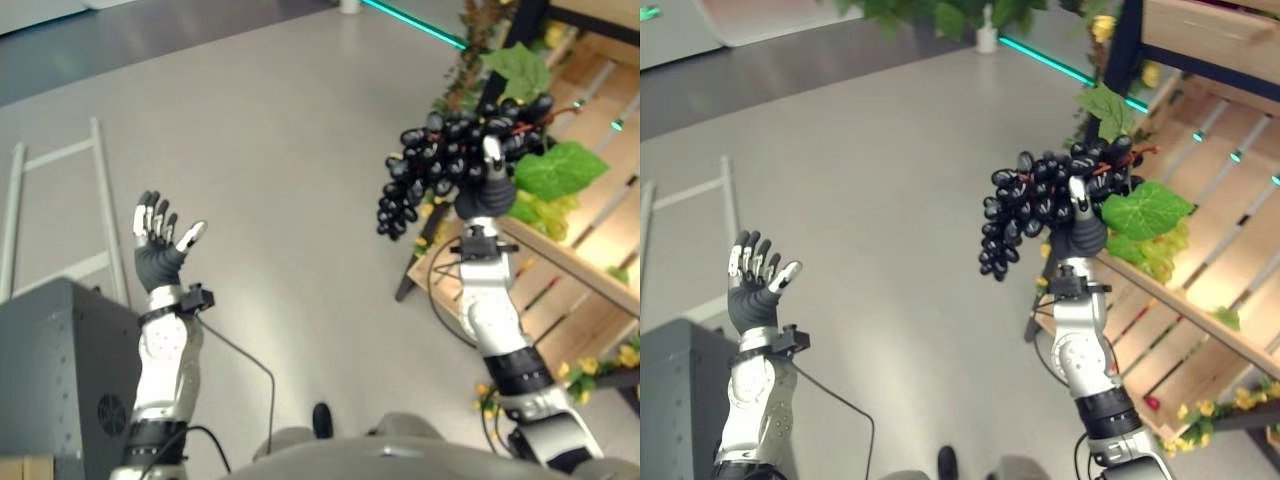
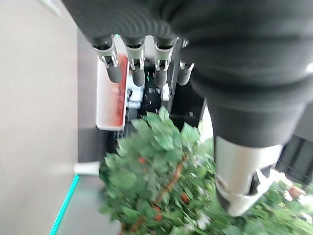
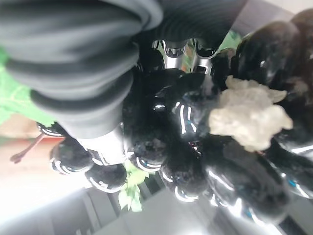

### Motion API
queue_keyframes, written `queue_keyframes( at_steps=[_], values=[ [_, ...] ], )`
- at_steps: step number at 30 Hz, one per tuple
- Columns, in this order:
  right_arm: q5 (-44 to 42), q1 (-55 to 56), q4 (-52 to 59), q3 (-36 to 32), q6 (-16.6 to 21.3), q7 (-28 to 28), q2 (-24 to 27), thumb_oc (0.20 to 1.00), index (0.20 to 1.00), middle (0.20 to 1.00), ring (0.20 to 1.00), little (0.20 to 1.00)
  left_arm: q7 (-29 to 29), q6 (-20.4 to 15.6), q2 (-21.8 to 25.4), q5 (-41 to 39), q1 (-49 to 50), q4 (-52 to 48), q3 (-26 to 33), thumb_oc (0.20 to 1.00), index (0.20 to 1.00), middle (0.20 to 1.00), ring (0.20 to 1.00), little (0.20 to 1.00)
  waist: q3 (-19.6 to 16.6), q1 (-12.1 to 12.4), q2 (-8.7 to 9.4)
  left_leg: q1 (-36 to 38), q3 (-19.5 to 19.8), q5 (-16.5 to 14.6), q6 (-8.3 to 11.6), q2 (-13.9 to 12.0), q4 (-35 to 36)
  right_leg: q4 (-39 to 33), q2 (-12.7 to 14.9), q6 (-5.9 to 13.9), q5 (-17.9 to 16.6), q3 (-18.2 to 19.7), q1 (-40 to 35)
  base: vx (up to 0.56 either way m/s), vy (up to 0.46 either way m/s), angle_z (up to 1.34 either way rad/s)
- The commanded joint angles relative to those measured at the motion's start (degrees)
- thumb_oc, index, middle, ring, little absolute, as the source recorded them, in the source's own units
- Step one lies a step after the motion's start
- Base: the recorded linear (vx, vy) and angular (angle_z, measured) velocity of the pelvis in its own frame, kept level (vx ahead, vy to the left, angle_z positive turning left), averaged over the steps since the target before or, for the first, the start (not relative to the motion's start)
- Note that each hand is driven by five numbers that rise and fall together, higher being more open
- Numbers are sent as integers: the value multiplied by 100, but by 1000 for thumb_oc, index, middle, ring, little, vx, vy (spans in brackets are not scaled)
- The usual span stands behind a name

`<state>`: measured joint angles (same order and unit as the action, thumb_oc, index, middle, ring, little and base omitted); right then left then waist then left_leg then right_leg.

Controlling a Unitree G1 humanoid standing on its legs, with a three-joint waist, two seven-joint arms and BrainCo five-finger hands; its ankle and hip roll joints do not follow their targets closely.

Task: Pick up the fruits from the basket on one side to the basket on the other side

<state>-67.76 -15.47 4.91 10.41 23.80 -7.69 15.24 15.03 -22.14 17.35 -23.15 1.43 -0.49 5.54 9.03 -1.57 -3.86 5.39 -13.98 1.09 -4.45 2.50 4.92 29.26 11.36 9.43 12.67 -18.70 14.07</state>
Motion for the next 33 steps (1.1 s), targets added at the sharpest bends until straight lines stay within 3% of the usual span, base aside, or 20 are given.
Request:
queue_keyframes(
  at_steps=[1, 3, 5, 6, 9, 10, 11, 14, 15, 16, 17, 19, 20, 21, 22, 23, 24, 28, 29, 33],
  values=[
    [131, -464, 245, -86, 235, -178, -142, 200, 200, 200, 200, 200, -9, -376, 414, 218, 404, -549, 241, 1000, 1000, 1000, 1000, 1000, -303, 268, 178, 253, -255, -459, 436, -95, -48, -1510, -180, 10, -1263, -655, -404, 179, -57, -86],
    [185, -338, 330, -144, 234, -156, -22, 200, 200, 200, 200, 200, -31, -351, 418, 204, 356, -515, 228, 1000, 1000, 1000, 1000, 1000, -283, 147, 210, 273, -296, -524, 454, -100, -122, -1824, -191, -49, -1477, -615, -362, 181, -156, -57],
    [196, -271, 392, -184, 248, -157, -6, 200, 200, 200, 200, 200, -47, -352, 390, 229, 324, -453, 171, 1000, 1000, 1000, 1000, 1000, -288, 111, 250, 318, -265, -662, 467, -99, -225, -1967, -246, -65, -1429, -476, -489, 276, -180, 2],
    [134, -200, 392, -237, 301, -194, 46, 200, 200, 200, 200, 200, -47, -348, 329, 207, 247, -343, 69, 1000, 1000, 1000, 1000, 1000, -360, 97, 328, 314, -242, -847, 499, -92, -566, -2112, -348, -168, -1378, -344, -724, 210, -140, 26],
    [47, -141, 446, -268, 316, -233, 81, 200, 200, 200, 200, 200, -105, -335, 284, 160, 231, -367, 4, 1000, 1000, 1000, 1000, 1000, -418, 91, 354, 249, -295, -998, 611, -164, -1117, -2267, -423, -270, -1267, -437, -976, 266, -220, 0],
    [16, -91, 480, -310, 342, -204, 146, 200, 200, 200, 200, 200, -98, -304, 256, 116, 239, -320, -63, 1000, 1000, 1000, 1000, 1000, -411, 74, 417, 2, -340, -762, 875, -426, -2110, -2392, -532, -417, -1108, -425, -1264, 237, -272, -1],
    [15, -91, 480, -312, 342, -204, 146, 200, 200, 200, 200, 200, -98, -305, 257, 115, 237, -318, -64, 1000, 1000, 1000, 1000, 1000, -411, 69, 409, -26, -331, -787, 885, -448, -2163, -2401, -547, -426, -1109, -434, -1267, 209, -285, 0],
    [-90, -50, 473, -285, 361, -149, 109, 200, 200, 200, 200, 200, -134, -287, 212, -112, 270, -260, -106, 1000, 1000, 1000, 1000, 1000, -283, 109, 539, -539, -244, 64, 1305, -854, -3578, -2541, -709, -685, -905, -303, -1638, 175, -260, -6],
    [-107, -16, 495, -284, 335, -167, 122, 200, 200, 200, 200, 200, -129, -282, 227, -86, 262, -251, -105, 1000, 1000, 1000, 1000, 1000, -226, 142, 622, -736, -202, 263, 1387, -876, -3982, -2609, -712, -770, -897, -243, -1714, 223, -271, -4],
    [-89, 46, 507, -307, 343, -104, 151, 200, 200, 200, 200, 200, -80, -281, 195, -62, 272, -248, -150, 1000, 1000, 1000, 1000, 1000, -140, 190, 686, -1061, -148, 155, 1304, -790, -4048, -2714, -713, -826, -859, -150, -1833, 152, -167, -20],
    [-87, 50, 511, -310, 341, -101, 152, 200, 200, 200, 200, 200, -78, -281, 195, -61, 272, -248, -153, 1000, 1000, 1000, 1000, 1000, -147, 189, 678, -1074, -143, 140, 1302, -799, -4067, -2723, -721, -825, -861, -153, -1833, 165, -74, -36],
    [-114, 179, 510, -377, 365, -108, 133, 200, 200, 200, 200, 200, -32, -220, 140, 38, 347, -231, -144, 1000, 1000, 1000, 1000, 1000, -137, 243, 669, -1614, 40, -183, 1053, -644, -3329, -2894, -738, -719, -891, -9, -1977, 204, 18, -45],
    [-115, 178, 510, -378, 365, -108, 132, 200, 200, 200, 200, 200, -31, -220, 141, 40, 346, -232, -144, 1000, 1000, 1000, 1000, 1000, -149, 243, 683, -1617, 29, -149, 1042, -625, -3290, -2901, -721, -716, -907, -7, -1960, 314, 122, -42],
    [-60, 149, 420, -251, 372, -103, 130, 200, 200, 200, 200, 200, 32, -241, 135, 103, 409, -233, -113, 1000, 1000, 1000, 1000, 1000, -156, 371, 566, -1627, 633, -97, 926, -433, -2011, -2920, -826, -621, -879, 276, -1979, 176, 104, -48],
    [-61, 146, 419, -250, 372, -104, 131, 200, 200, 200, 200, 200, 32, -242, 133, 103, 408, -233, -112, 1000, 1000, 1000, 1000, 1000, -161, 371, 574, -1611, 628, -48, 921, -418, -1948, -2924, -814, -620, -893, 277, -1967, 357, 188, -71],
    [20, 48, 288, -59, 358, -49, 89, 200, 200, 200, 200, 200, 140, -285, 116, 154, 476, -201, -74, 1000, 1000, 1000, 1000, 1000, -170, 549, 473, -1552, 1612, 190, 967, -166, -1256, -2881, -938, -586, -841, 664, -1985, 253, 127, -88],
    [-9, 23, 242, -21, 335, -50, 80, 200, 200, 200, 200, 200, 148, -298, 109, 164, 495, -192, -53, 1000, 1000, 1000, 1000, 1000, -184, 544, 442, -1523, 1806, 183, 972, -105, -1203, -2842, -952, -571, -794, 801, -1990, 259, 127, -122],
    [-1, 51, 258, 5, 245, -66, 26, 200, 200, 200, 200, 200, 77, -335, 100, 80, 531, -168, -40, 1000, 1000, 1000, 1000, 1000, -276, 426, 388, -1223, 1502, -65, 792, -108, -1091, -2525, -847, -520, -620, 1054, -1935, 228, 216, -141],
    [55, -17, 251, 34, 230, -42, -11, 200, 200, 200, 200, 200, 98, -322, 167, 132, 526, -258, 8, 1000, 1000, 1000, 1000, 1000, -354, 345, 375, -1056, 1329, -231, 628, -54, -1032, -2252, -750, -451, -551, 1176, -1813, 152, 161, -82],
    [91, -254, 194, 150, 215, -28, -174, 200, 200, 200, 200, 200, 169, -364, 256, 190, 519, -315, 119, 1000, 1000, 1000, 1000, 1000, -329, 421, 328, -744, 749, -357, 471, -128, -798, -1639, -507, -235, -644, 1135, -1308, 121, 192, -128]
  ],
)
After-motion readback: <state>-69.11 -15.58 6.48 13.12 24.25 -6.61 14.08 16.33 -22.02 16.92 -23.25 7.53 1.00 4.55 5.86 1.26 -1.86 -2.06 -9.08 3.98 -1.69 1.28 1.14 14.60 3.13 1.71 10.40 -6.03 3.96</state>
